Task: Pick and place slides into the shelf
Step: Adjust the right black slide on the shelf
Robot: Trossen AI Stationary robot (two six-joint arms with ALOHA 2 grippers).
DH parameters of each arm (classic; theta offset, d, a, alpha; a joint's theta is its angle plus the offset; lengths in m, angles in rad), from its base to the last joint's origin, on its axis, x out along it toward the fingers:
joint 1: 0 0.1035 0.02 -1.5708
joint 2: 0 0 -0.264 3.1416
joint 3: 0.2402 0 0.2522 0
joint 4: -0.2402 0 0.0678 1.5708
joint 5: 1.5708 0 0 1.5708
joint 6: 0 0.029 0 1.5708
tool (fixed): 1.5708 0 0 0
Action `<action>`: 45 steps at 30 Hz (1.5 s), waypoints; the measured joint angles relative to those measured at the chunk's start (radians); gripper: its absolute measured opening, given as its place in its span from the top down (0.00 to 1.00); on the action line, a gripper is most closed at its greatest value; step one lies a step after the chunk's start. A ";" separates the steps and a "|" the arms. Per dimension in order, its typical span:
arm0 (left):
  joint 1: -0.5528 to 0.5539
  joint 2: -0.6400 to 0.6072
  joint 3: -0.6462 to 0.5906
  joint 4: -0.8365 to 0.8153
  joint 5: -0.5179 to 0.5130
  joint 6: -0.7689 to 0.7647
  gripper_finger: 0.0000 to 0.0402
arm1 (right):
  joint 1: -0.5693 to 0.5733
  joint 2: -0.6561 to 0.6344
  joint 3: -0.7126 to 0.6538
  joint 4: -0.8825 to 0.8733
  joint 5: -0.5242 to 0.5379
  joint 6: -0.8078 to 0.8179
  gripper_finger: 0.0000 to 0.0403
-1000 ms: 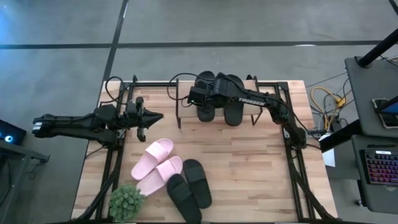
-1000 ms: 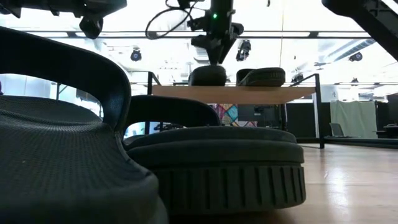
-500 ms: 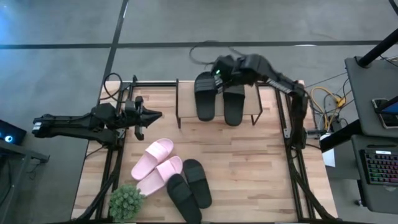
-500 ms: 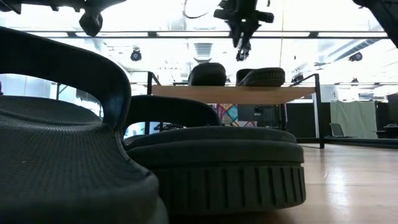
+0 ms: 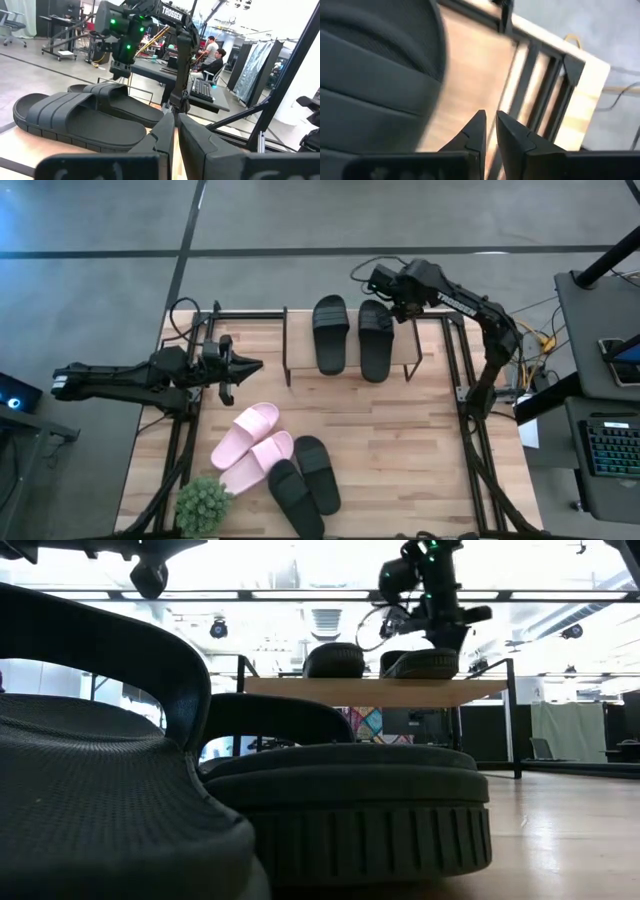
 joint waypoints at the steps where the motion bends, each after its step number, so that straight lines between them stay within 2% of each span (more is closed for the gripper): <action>1: 0.000 0.002 0.000 0.000 0.000 0.000 0.97 | -0.006 -0.009 -0.023 0.002 -0.024 0.002 0.92; 7: 0.000 0.016 -0.002 0.000 0.000 0.010 0.97 | 0.010 -0.060 -0.111 0.015 -0.139 -0.004 0.93; 13: 0.000 0.040 -0.001 0.000 0.000 0.010 0.97 | 0.036 -0.064 -0.141 0.119 -0.220 -0.008 0.93; 27: 0.000 0.048 0.000 0.030 0.000 0.008 0.97 | 0.043 -0.063 -0.153 0.392 -0.220 -0.004 0.93; 30: 0.000 0.052 0.000 0.027 0.000 0.008 0.97 | 0.044 -0.065 -0.153 0.370 -0.215 -0.005 0.93; 33: 0.000 0.054 0.000 0.026 0.000 0.005 0.97 | 0.044 -0.076 -0.153 0.263 -0.161 -0.016 0.93; 36: 0.000 0.057 0.000 0.027 0.000 -0.018 0.97 | 0.049 -0.102 -0.154 0.144 -0.156 -0.027 0.93; 38: 0.000 0.060 -0.001 0.025 0.000 -0.017 0.97 | 0.064 -0.125 -0.155 0.084 -0.189 -0.029 0.93; 42: 0.000 0.069 -0.001 0.025 0.000 -0.016 0.97 | 0.121 -0.184 -0.160 0.058 -0.342 -0.022 0.93; 45: 0.000 0.073 -0.003 0.026 0.000 -0.016 0.97 | 0.193 -0.204 -0.173 0.058 -0.387 0.024 0.93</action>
